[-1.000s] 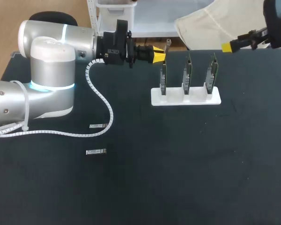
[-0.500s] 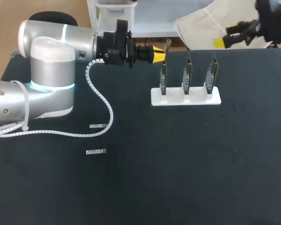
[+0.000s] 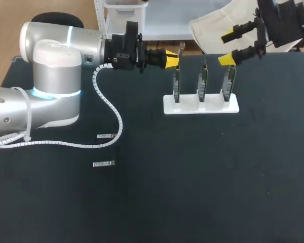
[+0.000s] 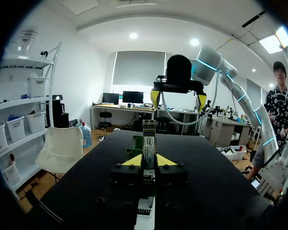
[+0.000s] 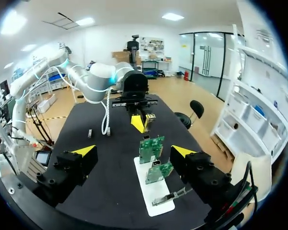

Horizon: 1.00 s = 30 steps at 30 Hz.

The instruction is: Pick up the optical module with the left hand, and insert it into the network port with the right hand.

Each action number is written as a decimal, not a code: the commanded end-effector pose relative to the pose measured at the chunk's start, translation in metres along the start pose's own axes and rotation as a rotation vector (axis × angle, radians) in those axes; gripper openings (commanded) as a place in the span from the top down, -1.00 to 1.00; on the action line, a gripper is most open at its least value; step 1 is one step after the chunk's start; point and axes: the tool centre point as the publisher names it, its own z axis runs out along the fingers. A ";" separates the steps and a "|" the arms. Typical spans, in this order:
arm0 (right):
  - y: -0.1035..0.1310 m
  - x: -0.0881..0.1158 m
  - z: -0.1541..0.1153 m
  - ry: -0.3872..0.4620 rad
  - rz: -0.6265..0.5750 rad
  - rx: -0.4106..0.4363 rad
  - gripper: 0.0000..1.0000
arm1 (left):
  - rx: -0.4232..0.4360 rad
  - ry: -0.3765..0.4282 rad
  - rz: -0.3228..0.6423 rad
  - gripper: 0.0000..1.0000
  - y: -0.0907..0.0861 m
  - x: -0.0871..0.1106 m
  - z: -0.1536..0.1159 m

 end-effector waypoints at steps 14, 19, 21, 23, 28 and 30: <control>-0.025 -0.016 0.043 -0.007 -0.036 -0.177 -1.00 | -0.002 0.000 0.001 1.00 0.000 0.000 0.000; -0.022 -0.019 0.050 -0.011 -0.036 -0.196 -1.00 | -0.002 0.000 0.001 1.00 0.000 0.000 0.000; -0.021 -0.020 0.052 -0.013 -0.034 -0.199 -1.00 | -0.002 0.000 0.001 1.00 0.000 0.000 0.000; -0.019 -0.019 0.055 -0.012 -0.033 -0.204 -1.00 | -0.002 0.000 0.001 1.00 0.000 0.000 0.000; -0.019 -0.021 0.062 -0.009 -0.024 -0.211 -1.00 | -0.002 0.000 0.001 1.00 0.000 0.000 0.000; -0.020 -0.022 0.064 -0.008 -0.024 -0.211 -1.00 | -0.002 0.000 0.001 1.00 0.000 0.000 0.000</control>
